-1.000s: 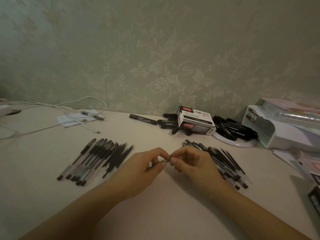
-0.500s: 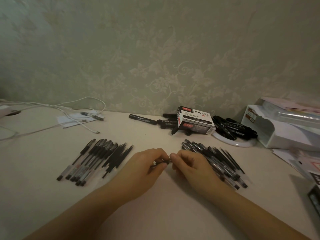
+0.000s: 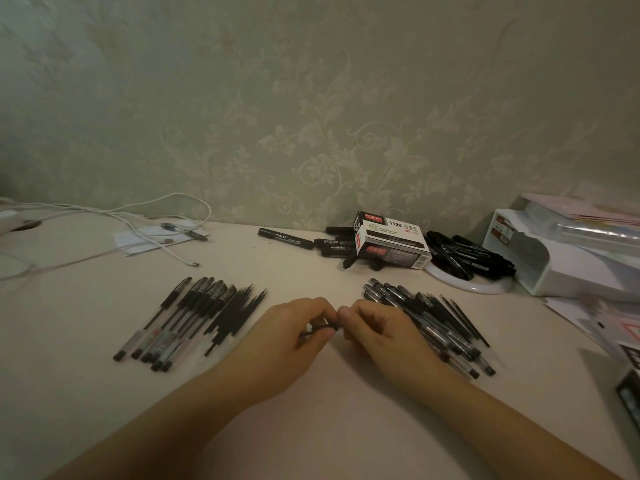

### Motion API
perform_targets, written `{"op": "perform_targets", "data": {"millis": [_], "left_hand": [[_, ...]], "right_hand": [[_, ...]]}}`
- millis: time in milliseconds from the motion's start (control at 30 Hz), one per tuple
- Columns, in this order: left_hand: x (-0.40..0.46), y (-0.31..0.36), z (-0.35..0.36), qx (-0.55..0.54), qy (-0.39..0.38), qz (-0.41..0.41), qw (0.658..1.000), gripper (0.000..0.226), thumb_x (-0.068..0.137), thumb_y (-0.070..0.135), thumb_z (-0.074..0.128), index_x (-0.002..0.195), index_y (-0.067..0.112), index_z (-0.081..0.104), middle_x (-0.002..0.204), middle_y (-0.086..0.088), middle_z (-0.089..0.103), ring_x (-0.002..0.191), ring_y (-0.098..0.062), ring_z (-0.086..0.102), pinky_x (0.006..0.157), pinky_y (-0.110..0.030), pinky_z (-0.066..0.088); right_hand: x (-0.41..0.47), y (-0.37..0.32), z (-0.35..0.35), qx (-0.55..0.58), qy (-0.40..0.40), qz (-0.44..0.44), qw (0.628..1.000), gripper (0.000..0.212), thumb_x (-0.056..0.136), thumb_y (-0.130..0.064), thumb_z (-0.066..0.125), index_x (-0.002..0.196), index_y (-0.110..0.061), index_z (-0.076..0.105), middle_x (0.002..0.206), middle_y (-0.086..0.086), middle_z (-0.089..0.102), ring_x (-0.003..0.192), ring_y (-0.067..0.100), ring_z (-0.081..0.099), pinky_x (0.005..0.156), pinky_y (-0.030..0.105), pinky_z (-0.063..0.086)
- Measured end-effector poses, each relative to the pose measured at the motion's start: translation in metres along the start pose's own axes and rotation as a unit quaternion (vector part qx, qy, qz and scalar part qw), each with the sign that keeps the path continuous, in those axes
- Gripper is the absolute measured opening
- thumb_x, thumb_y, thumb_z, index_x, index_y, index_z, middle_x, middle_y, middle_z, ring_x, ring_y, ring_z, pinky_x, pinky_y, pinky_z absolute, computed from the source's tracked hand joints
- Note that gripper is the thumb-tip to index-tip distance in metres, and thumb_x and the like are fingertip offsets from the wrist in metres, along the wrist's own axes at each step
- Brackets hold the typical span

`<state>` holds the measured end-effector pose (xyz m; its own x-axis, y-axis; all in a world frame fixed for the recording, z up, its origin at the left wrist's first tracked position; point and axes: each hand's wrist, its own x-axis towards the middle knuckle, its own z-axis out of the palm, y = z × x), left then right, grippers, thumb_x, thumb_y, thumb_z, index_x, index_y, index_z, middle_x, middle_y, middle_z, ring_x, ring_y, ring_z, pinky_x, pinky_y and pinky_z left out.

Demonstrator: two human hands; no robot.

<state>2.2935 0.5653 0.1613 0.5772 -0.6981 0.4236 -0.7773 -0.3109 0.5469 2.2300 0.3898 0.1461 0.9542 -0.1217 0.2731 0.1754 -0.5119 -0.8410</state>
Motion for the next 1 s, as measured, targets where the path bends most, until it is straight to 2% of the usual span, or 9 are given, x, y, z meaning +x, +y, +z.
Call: {"op": "perform_targets", "data": {"millis": [100,233,333,433,500,600,800,900,1000], "left_hand": [[0.0001,-0.0007,-0.0006,-0.005,0.007,-0.007,1.0,0.01,0.094,0.024,0.057,0.1,0.028,0.064,0.091,0.014,0.064,0.081,0.004,0.053,0.066,-0.005,0.039],[-0.0002,-0.0016,-0.0012,-0.005,0.007,-0.014,1.0,0.01,0.094,0.025,0.057,0.1,0.029,0.063,0.09,0.014,0.064,0.081,0.002,0.054,0.066,-0.006,0.04],[-0.0002,0.0004,-0.0004,-0.01,0.003,-0.006,1.0,0.01,0.094,0.023,0.057,0.1,0.027,0.064,0.09,0.013,0.065,0.08,0.003,0.054,0.066,-0.006,0.04],[0.0001,0.0006,-0.0003,-0.015,0.007,-0.009,1.0,0.01,0.093,0.023,0.058,0.1,0.027,0.065,0.091,0.014,0.065,0.081,0.004,0.054,0.067,-0.004,0.039],[0.0001,-0.0003,-0.0009,-0.016,0.009,-0.014,1.0,0.01,0.094,0.023,0.057,0.099,0.027,0.064,0.089,0.014,0.065,0.08,0.005,0.054,0.066,-0.004,0.039],[-0.0004,-0.0002,-0.0008,-0.012,0.005,-0.015,1.0,0.01,0.094,0.024,0.057,0.1,0.027,0.064,0.089,0.015,0.064,0.082,0.007,0.053,0.067,-0.004,0.039],[0.0001,0.0028,0.0,-0.013,0.003,-0.007,1.0,0.011,0.094,0.023,0.058,0.102,0.025,0.065,0.093,0.012,0.066,0.082,0.005,0.054,0.067,-0.004,0.039],[0.0002,0.0023,-0.0014,-0.023,0.012,-0.02,0.999,0.01,0.094,0.023,0.058,0.1,0.026,0.065,0.09,0.013,0.065,0.081,0.003,0.055,0.068,-0.006,0.04],[0.0004,0.002,-0.0021,-0.027,0.011,-0.029,0.999,0.008,0.093,0.024,0.058,0.098,0.027,0.064,0.088,0.013,0.064,0.077,0.003,0.054,0.066,-0.007,0.041]], "right_hand": [[0.0006,-0.0012,0.0006,0.017,0.01,0.005,1.0,0.036,0.091,-0.053,0.052,0.08,-0.02,0.064,0.067,-0.005,0.063,0.06,0.004,0.055,0.061,0.023,0.046],[0.001,0.0019,-0.0006,0.0,-0.006,-0.003,1.0,0.013,0.095,-0.033,0.061,0.088,-0.023,0.065,0.071,-0.006,0.065,0.067,0.009,0.058,0.066,0.031,0.049],[0.0005,0.0021,-0.0003,-0.001,-0.003,-0.004,1.0,0.03,0.098,-0.037,0.056,0.074,-0.02,0.061,0.057,-0.008,0.054,0.055,0.005,0.048,0.056,0.022,0.04],[0.0007,-0.0002,0.0009,0.013,0.01,-0.003,1.0,0.04,0.093,-0.051,0.051,0.071,-0.019,0.06,0.057,-0.008,0.055,0.053,0.004,0.047,0.055,0.018,0.039],[0.0008,-0.0001,0.0008,0.013,0.006,-0.003,1.0,0.033,0.091,-0.052,0.053,0.081,-0.022,0.063,0.067,-0.007,0.063,0.059,0.003,0.054,0.06,0.021,0.043],[0.0005,0.002,-0.0005,0.002,-0.012,-0.005,1.0,0.015,0.096,-0.035,0.06,0.086,-0.025,0.063,0.07,-0.007,0.063,0.062,0.004,0.054,0.062,0.022,0.044],[0.0,-0.003,-0.0002,-0.008,-0.001,-0.015,1.0,0.042,0.096,-0.047,0.049,0.067,-0.018,0.057,0.055,-0.01,0.049,0.053,0.002,0.043,0.054,0.015,0.037],[-0.0016,-0.0054,0.0004,0.002,-0.007,-0.002,1.0,0.035,0.092,-0.051,0.05,0.081,-0.02,0.062,0.067,-0.006,0.06,0.061,0.004,0.052,0.062,0.02,0.044],[-0.0026,-0.0041,-0.0012,-0.01,-0.022,-0.001,1.0,0.025,0.098,-0.037,0.054,0.084,-0.019,0.062,0.067,-0.007,0.059,0.063,0.003,0.051,0.062,0.018,0.043]]}}
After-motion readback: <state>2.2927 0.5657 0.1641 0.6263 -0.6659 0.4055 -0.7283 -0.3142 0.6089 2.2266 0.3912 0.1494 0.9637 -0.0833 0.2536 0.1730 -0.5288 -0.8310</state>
